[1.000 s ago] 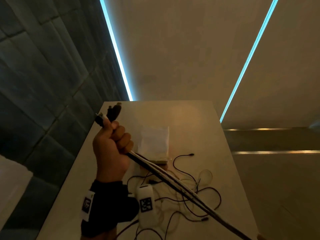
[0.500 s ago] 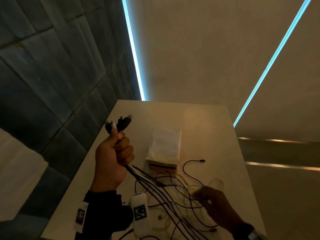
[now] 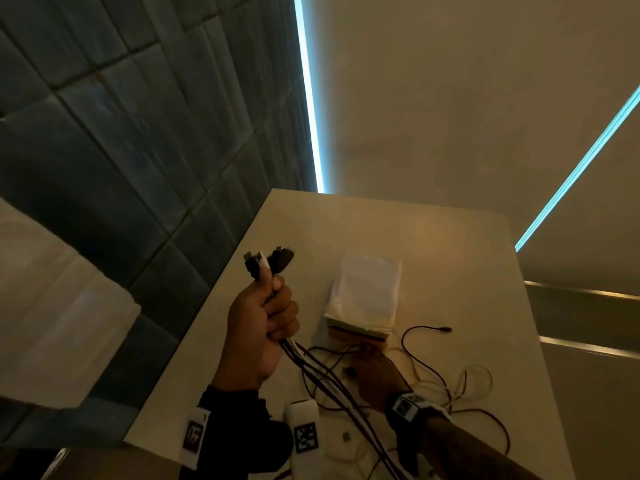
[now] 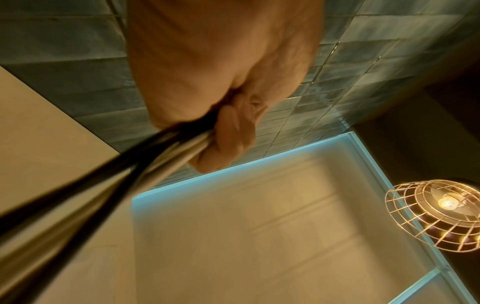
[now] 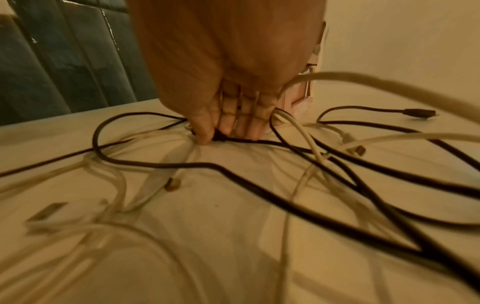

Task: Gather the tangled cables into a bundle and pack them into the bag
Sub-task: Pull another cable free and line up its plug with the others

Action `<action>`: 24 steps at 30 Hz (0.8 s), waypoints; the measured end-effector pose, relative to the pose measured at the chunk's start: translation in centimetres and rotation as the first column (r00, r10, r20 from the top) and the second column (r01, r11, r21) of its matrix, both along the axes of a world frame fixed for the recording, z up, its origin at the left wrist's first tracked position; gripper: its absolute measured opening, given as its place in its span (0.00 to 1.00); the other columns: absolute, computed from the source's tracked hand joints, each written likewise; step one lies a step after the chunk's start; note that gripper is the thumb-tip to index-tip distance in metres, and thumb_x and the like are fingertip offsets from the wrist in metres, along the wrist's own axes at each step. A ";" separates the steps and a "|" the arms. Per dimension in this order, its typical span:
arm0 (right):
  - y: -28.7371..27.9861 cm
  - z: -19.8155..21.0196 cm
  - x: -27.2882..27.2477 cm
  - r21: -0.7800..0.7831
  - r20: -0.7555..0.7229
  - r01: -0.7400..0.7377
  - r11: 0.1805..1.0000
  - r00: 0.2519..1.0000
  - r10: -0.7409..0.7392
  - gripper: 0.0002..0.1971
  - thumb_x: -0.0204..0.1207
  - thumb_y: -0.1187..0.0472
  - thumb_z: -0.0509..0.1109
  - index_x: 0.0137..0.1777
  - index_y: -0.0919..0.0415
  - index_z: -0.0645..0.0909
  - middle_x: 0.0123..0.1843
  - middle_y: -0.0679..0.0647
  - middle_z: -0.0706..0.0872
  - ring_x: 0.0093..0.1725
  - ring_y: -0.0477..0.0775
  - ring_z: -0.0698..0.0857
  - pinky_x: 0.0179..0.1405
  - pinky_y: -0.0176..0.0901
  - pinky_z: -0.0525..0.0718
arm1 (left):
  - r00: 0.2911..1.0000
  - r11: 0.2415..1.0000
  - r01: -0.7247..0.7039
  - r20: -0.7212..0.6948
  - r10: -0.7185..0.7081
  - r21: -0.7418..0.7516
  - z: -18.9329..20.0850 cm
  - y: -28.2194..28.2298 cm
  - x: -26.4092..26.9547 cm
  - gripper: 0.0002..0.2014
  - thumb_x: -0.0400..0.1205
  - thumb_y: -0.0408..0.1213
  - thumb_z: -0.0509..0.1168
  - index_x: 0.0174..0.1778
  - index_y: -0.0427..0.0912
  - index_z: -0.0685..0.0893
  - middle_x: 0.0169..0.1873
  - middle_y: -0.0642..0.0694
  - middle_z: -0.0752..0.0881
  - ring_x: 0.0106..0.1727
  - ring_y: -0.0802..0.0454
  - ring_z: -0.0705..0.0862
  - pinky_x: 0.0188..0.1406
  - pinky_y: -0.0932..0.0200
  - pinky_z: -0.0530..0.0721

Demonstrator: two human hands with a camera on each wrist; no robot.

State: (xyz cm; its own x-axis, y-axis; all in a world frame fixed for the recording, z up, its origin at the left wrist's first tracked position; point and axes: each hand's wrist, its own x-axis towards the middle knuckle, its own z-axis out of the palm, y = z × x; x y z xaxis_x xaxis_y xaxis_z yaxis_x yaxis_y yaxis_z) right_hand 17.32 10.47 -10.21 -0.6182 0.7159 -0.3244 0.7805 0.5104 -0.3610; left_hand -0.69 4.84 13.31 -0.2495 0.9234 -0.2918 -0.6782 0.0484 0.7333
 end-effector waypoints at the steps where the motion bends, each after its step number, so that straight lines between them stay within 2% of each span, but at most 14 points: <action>1: 0.0 0.1 0.0 0.011 -0.016 0.011 1.000 1.000 -0.011 0.19 0.83 0.55 0.57 0.71 0.60 0.74 0.73 0.59 0.74 0.74 0.63 0.70 0.69 0.53 0.75 | 1.000 1.000 -0.001 -0.010 0.001 0.000 -0.2 0.1 0.0 0.18 0.84 0.51 0.54 0.33 0.43 0.71 0.17 0.54 0.63 0.13 0.62 0.58 0.10 0.68 0.57; 4: -0.1 2.3 0.3 -0.021 -0.194 0.056 0.998 0.979 -0.059 0.20 0.81 0.59 0.62 0.72 0.55 0.71 0.68 0.52 0.78 0.67 0.57 0.78 0.53 0.47 0.80 | 0.995 1.000 -0.023 -0.096 0.023 -0.004 -0.9 0.2 0.0 0.17 0.84 0.51 0.55 0.35 0.43 0.72 0.19 0.53 0.64 0.15 0.60 0.58 0.12 0.66 0.58; 5: -0.1 3.4 0.3 -0.063 -0.302 0.082 0.995 0.948 -0.097 0.20 0.80 0.60 0.64 0.72 0.52 0.71 0.66 0.48 0.79 0.63 0.52 0.81 0.49 0.43 0.79 | 0.990 0.999 -0.037 -0.140 0.035 -0.010 -1.2 0.3 0.1 0.17 0.84 0.50 0.55 0.35 0.42 0.73 0.20 0.53 0.63 0.16 0.60 0.58 0.13 0.65 0.57; 7: 0.0 6.1 0.3 -0.151 -0.540 0.110 0.982 0.823 -0.175 0.11 0.80 0.61 0.67 0.61 0.52 0.77 0.58 0.44 0.83 0.55 0.41 0.83 0.47 0.37 0.80 | 0.969 0.998 -0.050 -0.244 0.043 -0.024 -1.7 0.6 0.6 0.13 0.86 0.45 0.57 0.35 0.53 0.65 0.22 0.52 0.61 0.18 0.59 0.57 0.15 0.64 0.56; 8: 0.2 7.7 0.2 -0.170 -0.627 0.148 0.974 0.747 -0.223 0.05 0.80 0.62 0.67 0.54 0.53 0.79 0.53 0.44 0.86 0.50 0.35 0.84 0.46 0.34 0.81 | 0.953 0.998 -0.044 -0.300 0.031 -0.036 -2.0 0.8 0.9 0.11 0.87 0.41 0.57 0.58 0.50 0.59 0.22 0.52 0.60 0.19 0.59 0.57 0.17 0.63 0.55; 9: 0.4 9.4 0.2 -0.189 -0.684 0.193 0.963 0.677 -0.270 0.04 0.80 0.63 0.67 0.50 0.54 0.80 0.48 0.44 0.87 0.46 0.31 0.84 0.43 0.28 0.80 | 0.934 0.998 -0.033 -0.357 0.011 -0.057 -2.2 0.9 1.4 0.10 0.87 0.38 0.57 0.43 0.45 0.81 0.23 0.52 0.60 0.20 0.58 0.57 0.19 0.62 0.55; 10: 0.6 10.9 0.0 -0.234 -0.732 0.220 0.947 0.601 -0.320 0.05 0.80 0.67 0.66 0.50 0.59 0.83 0.46 0.46 0.87 0.43 0.29 0.84 0.42 0.24 0.79 | 0.906 0.996 -0.025 -0.422 -0.015 -0.090 -2.6 1.1 1.9 0.12 0.87 0.36 0.58 0.38 0.53 0.71 0.23 0.52 0.60 0.21 0.58 0.57 0.20 0.60 0.56; 11: 0.7 12.8 -0.1 -0.307 -0.756 0.217 0.926 0.535 -0.376 0.07 0.80 0.71 0.65 0.52 0.65 0.84 0.46 0.49 0.87 0.40 0.30 0.84 0.40 0.23 0.79 | 0.878 0.993 -0.008 -0.476 -0.050 -0.118 -2.8 1.2 2.4 0.08 0.86 0.35 0.60 0.42 0.48 0.77 0.23 0.51 0.60 0.21 0.57 0.58 0.21 0.60 0.57; 13: 0.6 15.7 -0.3 -0.412 -0.799 0.143 0.900 0.418 -0.432 0.08 0.80 0.74 0.63 0.54 0.70 0.83 0.41 0.53 0.86 0.32 0.37 0.85 0.34 0.30 0.82 | 0.829 0.987 0.023 -0.549 -0.108 -0.160 -3.0 1.3 3.6 0.06 0.85 0.37 0.63 0.42 0.45 0.78 0.24 0.49 0.64 0.19 0.58 0.63 0.19 0.62 0.63; 16: 0.3 17.5 -0.4 -0.392 -0.836 0.111 0.913 0.372 -0.404 0.00 0.81 0.70 0.66 0.48 0.66 0.77 0.32 0.53 0.85 0.25 0.47 0.82 0.26 0.41 0.82 | 0.791 0.986 0.053 -0.596 -0.136 -0.155 -2.9 1.4 5.4 0.07 0.85 0.39 0.63 0.44 0.41 0.82 0.21 0.54 0.75 0.17 0.62 0.73 0.18 0.66 0.72; 18: 0.0 17.5 -0.2 -0.419 -0.840 0.112 0.901 0.330 -0.431 0.07 0.80 0.66 0.68 0.47 0.68 0.73 0.29 0.53 0.84 0.24 0.48 0.81 0.24 0.45 0.80 | 0.754 0.988 0.039 -0.644 -0.127 -0.149 -3.0 1.4 6.0 0.10 0.85 0.43 0.63 0.42 0.42 0.82 0.18 0.56 0.75 0.18 0.61 0.71 0.22 0.61 0.69; 20: -0.2 17.3 0.4 -0.457 -0.840 0.086 0.885 0.286 -0.461 0.09 0.78 0.67 0.70 0.44 0.73 0.74 0.27 0.52 0.83 0.24 0.48 0.81 0.25 0.42 0.80 | 0.745 0.995 -0.017 -0.665 -0.055 -0.101 -2.9 1.4 6.1 0.12 0.85 0.44 0.63 0.40 0.41 0.82 0.19 0.55 0.71 0.19 0.57 0.67 0.24 0.58 0.65; 22: -0.6 16.8 1.1 -0.453 -0.845 0.062 0.889 0.290 -0.450 0.09 0.79 0.69 0.69 0.41 0.76 0.78 0.27 0.49 0.84 0.25 0.45 0.80 0.28 0.35 0.77 | 0.768 0.996 -0.077 -0.639 0.028 -0.048 -2.9 1.2 5.8 0.13 0.85 0.45 0.62 0.39 0.41 0.80 0.21 0.51 0.66 0.21 0.55 0.62 0.24 0.56 0.61; 24: -1.1 16.8 1.6 -0.426 -0.857 0.073 0.902 0.287 -0.428 0.09 0.80 0.70 0.67 0.39 0.76 0.80 0.29 0.48 0.84 0.27 0.42 0.80 0.30 0.32 0.77 | 0.786 0.998 -0.054 -0.617 0.033 -0.015 -2.7 0.9 5.9 0.13 0.86 0.46 0.60 0.40 0.43 0.79 0.22 0.50 0.64 0.21 0.55 0.61 0.23 0.56 0.60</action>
State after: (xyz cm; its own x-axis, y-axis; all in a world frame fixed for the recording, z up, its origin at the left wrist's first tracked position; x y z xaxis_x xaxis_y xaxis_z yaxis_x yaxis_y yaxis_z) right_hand 18.89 9.38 6.57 -0.4354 0.8907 0.1306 -0.0834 0.1045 -0.9910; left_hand 5.16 5.77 10.61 -0.4259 0.9003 -0.0899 -0.0845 0.0594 0.9947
